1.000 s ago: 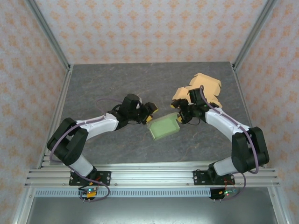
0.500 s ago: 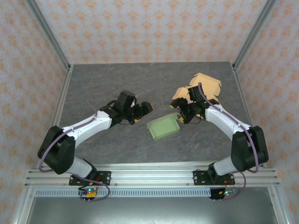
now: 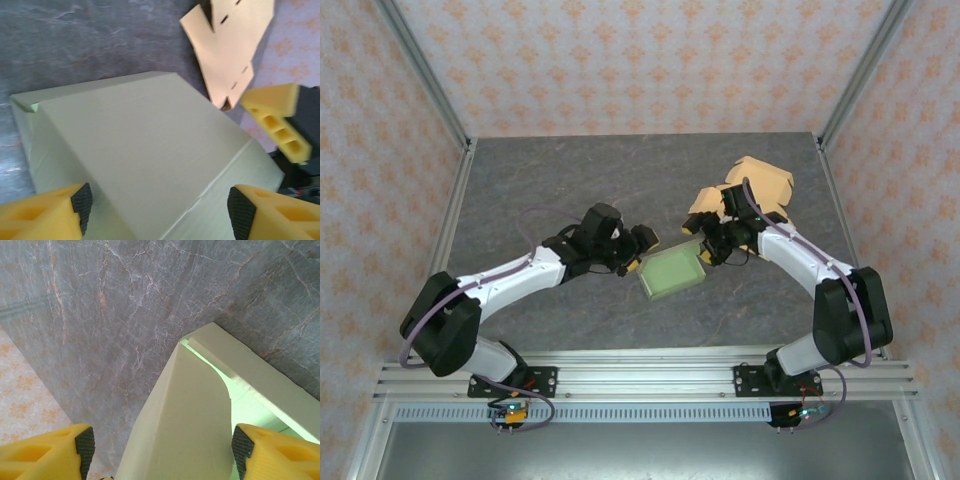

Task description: Fold the paper box

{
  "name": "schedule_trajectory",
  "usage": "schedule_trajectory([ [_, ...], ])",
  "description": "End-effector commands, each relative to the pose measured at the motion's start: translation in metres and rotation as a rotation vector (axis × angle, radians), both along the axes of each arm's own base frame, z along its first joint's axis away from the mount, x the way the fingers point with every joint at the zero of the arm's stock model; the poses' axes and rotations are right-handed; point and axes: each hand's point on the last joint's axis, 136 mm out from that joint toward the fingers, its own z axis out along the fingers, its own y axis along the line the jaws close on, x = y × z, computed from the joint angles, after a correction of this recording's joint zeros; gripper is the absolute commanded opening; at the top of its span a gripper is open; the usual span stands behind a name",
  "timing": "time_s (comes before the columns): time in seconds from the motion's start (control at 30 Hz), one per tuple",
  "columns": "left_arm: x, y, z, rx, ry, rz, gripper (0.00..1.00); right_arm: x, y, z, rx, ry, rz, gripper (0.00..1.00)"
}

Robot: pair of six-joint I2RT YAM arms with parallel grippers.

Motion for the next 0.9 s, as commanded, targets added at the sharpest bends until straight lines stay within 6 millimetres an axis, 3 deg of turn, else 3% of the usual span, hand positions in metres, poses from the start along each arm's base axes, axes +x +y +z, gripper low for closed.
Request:
schedule_trajectory([
  [0.0, 0.004, -0.01, 0.014, -0.055, -0.013, 0.021, 0.71, -0.002, 0.005, -0.002, 0.021, 0.003, 0.005, 0.73],
  [0.47, -0.005, -0.044, -0.008, -0.075, 0.028, -0.026, 0.71, -0.003, 0.006, -0.007, 0.035, 0.008, -0.039, 0.69],
  [0.63, -0.006, -0.041, -0.016, -0.048, 0.031, -0.037, 0.76, -0.004, 0.002, -0.008, 0.011, 0.002, -0.041, 0.69],
  [0.87, -0.008, -0.018, 0.001, 0.06, -0.048, -0.092, 0.92, -0.002, -0.008, -0.002, -0.099, -0.017, 0.01, 0.74],
])
